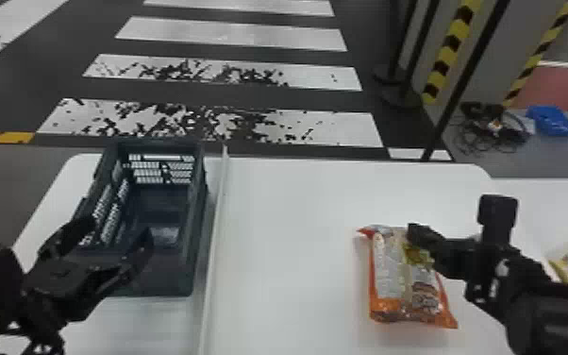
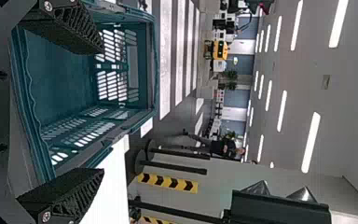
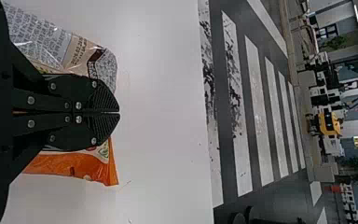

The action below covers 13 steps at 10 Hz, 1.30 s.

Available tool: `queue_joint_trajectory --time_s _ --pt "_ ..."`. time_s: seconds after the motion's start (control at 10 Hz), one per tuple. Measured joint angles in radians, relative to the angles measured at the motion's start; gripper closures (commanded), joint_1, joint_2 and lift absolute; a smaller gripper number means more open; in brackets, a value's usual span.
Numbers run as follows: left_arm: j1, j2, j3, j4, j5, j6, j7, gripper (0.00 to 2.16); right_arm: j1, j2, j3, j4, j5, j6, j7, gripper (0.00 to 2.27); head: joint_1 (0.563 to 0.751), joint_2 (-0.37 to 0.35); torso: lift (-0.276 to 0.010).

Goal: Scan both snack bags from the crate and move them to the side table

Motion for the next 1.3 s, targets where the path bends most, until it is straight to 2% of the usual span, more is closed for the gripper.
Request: queue_joint_trajectory --time_s 0.9,1.3 --pt "-0.003 0.000 -0.001 0.006 0.001 0.001 0.000 0.10 0.026 0.002 0.015 0.125 0.000 -0.153 0.001 2.06 0.695 -0.090 -0.099" --pt "0.004 0.002 -0.001 -0.002 0.001 -0.001 0.000 0.10 0.055 0.002 -0.002 -0.012 -0.020 -0.123 0.000 2.06 0.695 -0.091 -0.099"
